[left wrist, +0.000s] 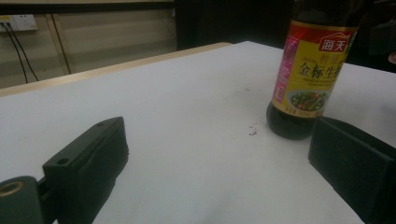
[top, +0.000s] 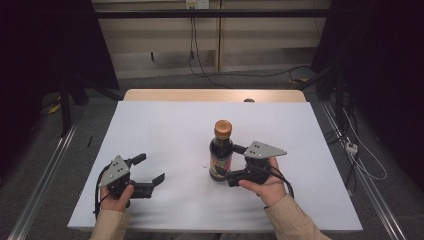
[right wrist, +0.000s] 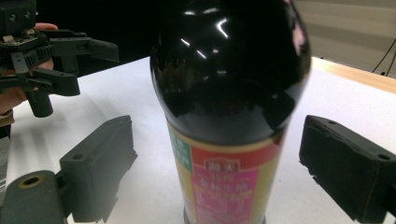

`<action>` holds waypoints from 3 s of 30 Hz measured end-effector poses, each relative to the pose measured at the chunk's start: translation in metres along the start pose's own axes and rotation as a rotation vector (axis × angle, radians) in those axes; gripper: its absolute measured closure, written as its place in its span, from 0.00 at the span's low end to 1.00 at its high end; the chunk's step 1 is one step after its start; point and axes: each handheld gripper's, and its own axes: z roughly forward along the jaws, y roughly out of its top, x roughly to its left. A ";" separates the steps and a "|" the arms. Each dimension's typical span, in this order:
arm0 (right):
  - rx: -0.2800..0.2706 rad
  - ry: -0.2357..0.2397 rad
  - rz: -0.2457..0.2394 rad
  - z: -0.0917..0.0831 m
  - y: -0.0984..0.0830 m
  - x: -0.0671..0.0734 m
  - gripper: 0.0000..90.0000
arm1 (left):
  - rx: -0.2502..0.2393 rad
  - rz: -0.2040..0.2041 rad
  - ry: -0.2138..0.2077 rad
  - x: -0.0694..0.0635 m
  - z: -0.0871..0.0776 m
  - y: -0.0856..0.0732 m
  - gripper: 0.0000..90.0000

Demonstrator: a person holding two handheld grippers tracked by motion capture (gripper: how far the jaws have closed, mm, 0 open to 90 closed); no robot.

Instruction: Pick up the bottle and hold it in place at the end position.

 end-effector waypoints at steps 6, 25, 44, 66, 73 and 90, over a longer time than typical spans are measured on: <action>-0.004 0.002 -0.005 0.010 0.004 0.004 0.11 | -0.004 -0.002 -0.001 -0.001 0.000 0.001 0.05; -0.047 -0.018 0.001 0.019 0.011 -0.003 0.29 | 0.000 0.010 -0.007 -0.005 -0.004 0.001 0.05; -0.051 0.039 -0.052 0.022 0.012 -0.013 0.31 | 0.006 0.012 -0.019 -0.005 -0.002 0.002 0.05; -0.083 0.010 -0.066 0.040 0.031 -0.048 0.30 | 0.007 0.014 -0.030 -0.005 0.000 0.002 0.05; -0.092 0.030 -0.074 0.060 0.035 -0.051 0.30 | 0.008 0.012 -0.036 -0.004 0.000 0.001 0.05; -0.117 0.041 -0.052 0.082 0.031 -0.076 0.30 | 0.011 -0.007 -0.041 -0.001 0.002 -0.001 0.05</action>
